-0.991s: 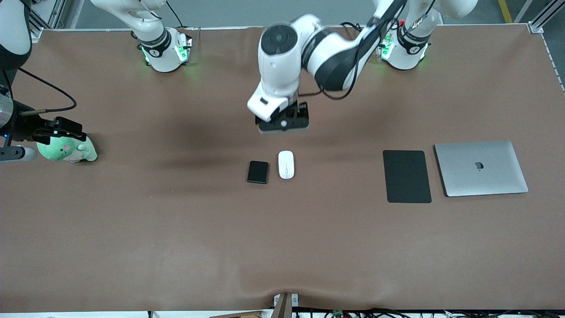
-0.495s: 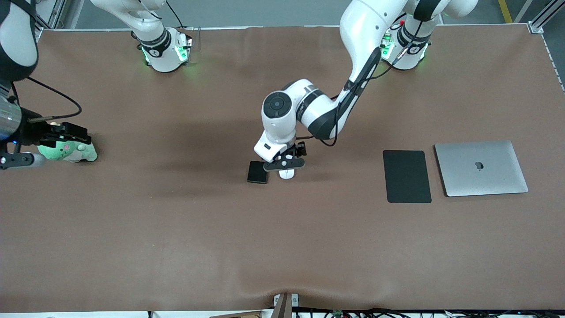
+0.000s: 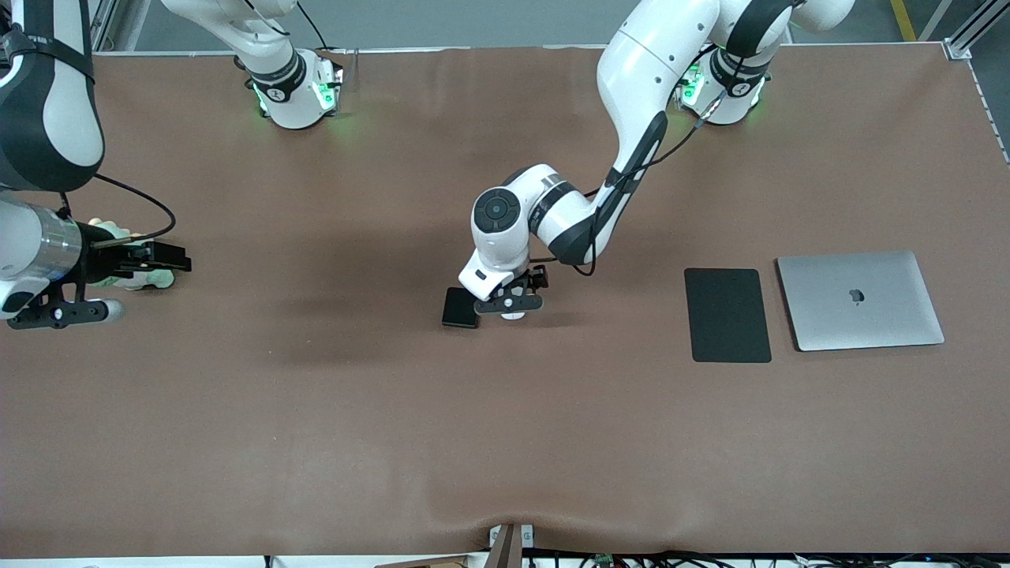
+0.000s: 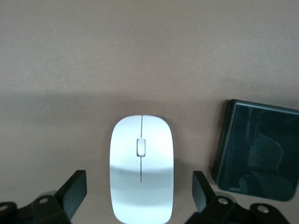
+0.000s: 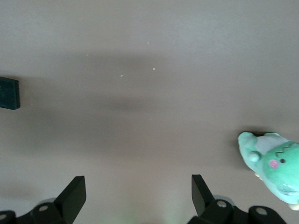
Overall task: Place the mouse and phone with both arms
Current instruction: 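Grasp the mouse with the left gripper while the right gripper reaches the phone, then carry the mouse toward the pad while the right gripper lowers onto the phone, then lower the mouse onto the pad while the right gripper grasps the phone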
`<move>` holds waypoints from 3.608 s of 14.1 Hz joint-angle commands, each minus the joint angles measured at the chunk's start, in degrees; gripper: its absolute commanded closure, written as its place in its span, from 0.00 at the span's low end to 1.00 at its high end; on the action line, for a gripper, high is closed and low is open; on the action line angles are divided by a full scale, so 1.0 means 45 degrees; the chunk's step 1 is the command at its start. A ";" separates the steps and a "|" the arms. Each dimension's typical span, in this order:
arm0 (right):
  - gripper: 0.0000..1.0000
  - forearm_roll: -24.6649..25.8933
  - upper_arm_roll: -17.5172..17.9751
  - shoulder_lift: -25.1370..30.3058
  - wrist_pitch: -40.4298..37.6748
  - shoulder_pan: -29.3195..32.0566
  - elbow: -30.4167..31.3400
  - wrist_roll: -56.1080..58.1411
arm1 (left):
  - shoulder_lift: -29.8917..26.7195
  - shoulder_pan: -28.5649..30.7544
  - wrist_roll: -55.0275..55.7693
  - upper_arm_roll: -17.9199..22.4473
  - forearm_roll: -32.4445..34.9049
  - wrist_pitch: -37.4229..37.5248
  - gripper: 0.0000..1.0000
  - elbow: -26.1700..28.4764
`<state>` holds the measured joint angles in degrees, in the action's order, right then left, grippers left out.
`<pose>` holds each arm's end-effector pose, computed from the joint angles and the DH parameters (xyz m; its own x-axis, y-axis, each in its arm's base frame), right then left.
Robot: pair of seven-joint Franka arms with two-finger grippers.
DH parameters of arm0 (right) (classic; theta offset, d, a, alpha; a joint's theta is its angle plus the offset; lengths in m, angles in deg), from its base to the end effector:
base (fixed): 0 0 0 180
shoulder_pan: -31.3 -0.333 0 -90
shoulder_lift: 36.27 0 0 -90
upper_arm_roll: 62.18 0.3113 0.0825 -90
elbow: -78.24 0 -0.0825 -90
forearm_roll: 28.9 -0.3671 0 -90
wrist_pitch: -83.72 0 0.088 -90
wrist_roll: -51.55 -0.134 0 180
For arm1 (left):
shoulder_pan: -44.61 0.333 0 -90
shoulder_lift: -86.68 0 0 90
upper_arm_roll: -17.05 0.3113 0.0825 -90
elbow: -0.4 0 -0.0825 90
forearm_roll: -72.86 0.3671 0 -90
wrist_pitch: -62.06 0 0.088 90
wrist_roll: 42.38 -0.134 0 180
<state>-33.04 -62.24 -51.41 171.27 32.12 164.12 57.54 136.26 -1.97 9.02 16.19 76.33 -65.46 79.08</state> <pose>0.5916 0.0009 0.4723 0.9702 0.0922 -0.2242 0.0726 -0.9929 -0.0945 0.4882 -0.5240 0.1745 0.9991 0.0368 0.0199 0.0374 -0.9988 -0.0329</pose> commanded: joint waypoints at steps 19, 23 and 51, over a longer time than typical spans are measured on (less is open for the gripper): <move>0.00 -0.1776 -0.0007 -0.1204 0.0952 -0.2464 0.0133 -0.3182 | -0.4276 0.1814 -0.0385 -0.0102 -0.1334 0.4331 0.63 -0.0296; 0.00 -0.1795 -0.0007 -0.1576 0.2748 -0.3402 0.0621 -0.3946 | -0.5974 0.4018 -0.1870 -0.0627 -0.1844 0.6341 0.63 -0.0257; 0.00 -0.1776 -0.0007 -0.6127 1.0798 -0.8034 0.1560 -0.8732 | -0.5960 0.8419 -0.8670 0.0953 -0.1610 -0.0014 0.63 0.7297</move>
<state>-40.07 -61.81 -77.86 218.85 -3.09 171.88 19.46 108.47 36.26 -29.36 20.45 69.03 -61.23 109.56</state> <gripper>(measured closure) 0.000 0.383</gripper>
